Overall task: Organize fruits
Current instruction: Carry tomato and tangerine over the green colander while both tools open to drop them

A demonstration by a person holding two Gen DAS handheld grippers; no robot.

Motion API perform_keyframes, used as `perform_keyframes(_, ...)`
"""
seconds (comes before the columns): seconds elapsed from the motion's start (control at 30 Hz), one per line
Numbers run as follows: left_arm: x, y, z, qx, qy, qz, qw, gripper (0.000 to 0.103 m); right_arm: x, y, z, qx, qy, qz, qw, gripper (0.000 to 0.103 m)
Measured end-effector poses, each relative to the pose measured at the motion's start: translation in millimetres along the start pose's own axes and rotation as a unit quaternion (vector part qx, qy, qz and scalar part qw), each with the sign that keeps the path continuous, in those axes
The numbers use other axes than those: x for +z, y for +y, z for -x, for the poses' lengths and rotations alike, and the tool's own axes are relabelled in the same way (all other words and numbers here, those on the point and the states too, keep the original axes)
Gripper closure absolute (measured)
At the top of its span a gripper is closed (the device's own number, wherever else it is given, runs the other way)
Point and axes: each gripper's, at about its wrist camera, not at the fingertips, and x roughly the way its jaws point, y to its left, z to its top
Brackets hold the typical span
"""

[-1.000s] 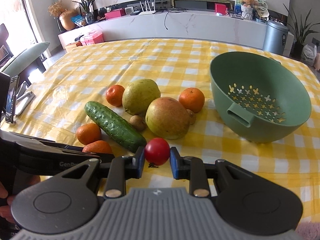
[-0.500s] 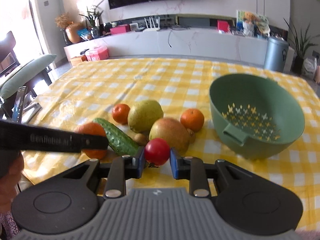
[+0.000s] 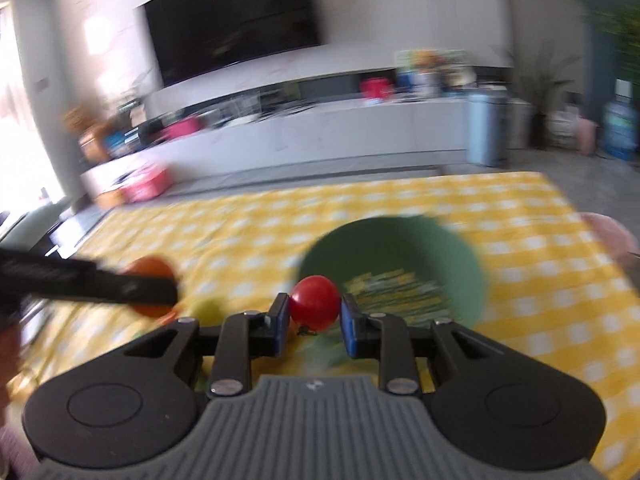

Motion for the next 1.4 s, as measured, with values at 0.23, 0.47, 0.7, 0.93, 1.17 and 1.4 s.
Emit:
perform_keyframes(0.23,17,-22,-50,-0.051,0.048,-0.007,0.9975,0.054,5,-49,-35,-0.025,0.026,-0.075,0.997,0.08)
perform_keyframes(0.47,24,-32,-85,-0.057,0.087,-0.017,0.9944,0.054,-7,-58,-52,-0.003,0.036,-0.106,0.994,0.079)
perform_keyframes(0.7,21,-42,-120,-0.012,0.115,-0.049,0.992,0.054,-20,-66,-62,-0.003,0.049,-0.112,0.992,0.079)
perform_keyframes(0.93,12,-38,-143,-0.028,0.154,-0.046,0.9866,0.054,-24,-66,-62,-0.003,0.047,-0.106,0.993,0.078)
perform_keyframes(1.17,10,-38,-144,-0.016,0.154,-0.065,0.9858,0.053,-26,-59,-68,-0.008,0.058,-0.088,0.994,0.078)
perform_keyframes(1.4,9,-39,-139,-0.01,0.147,-0.076,0.9861,0.047,-27,-54,-72,-0.01,0.062,-0.076,0.995,0.078)
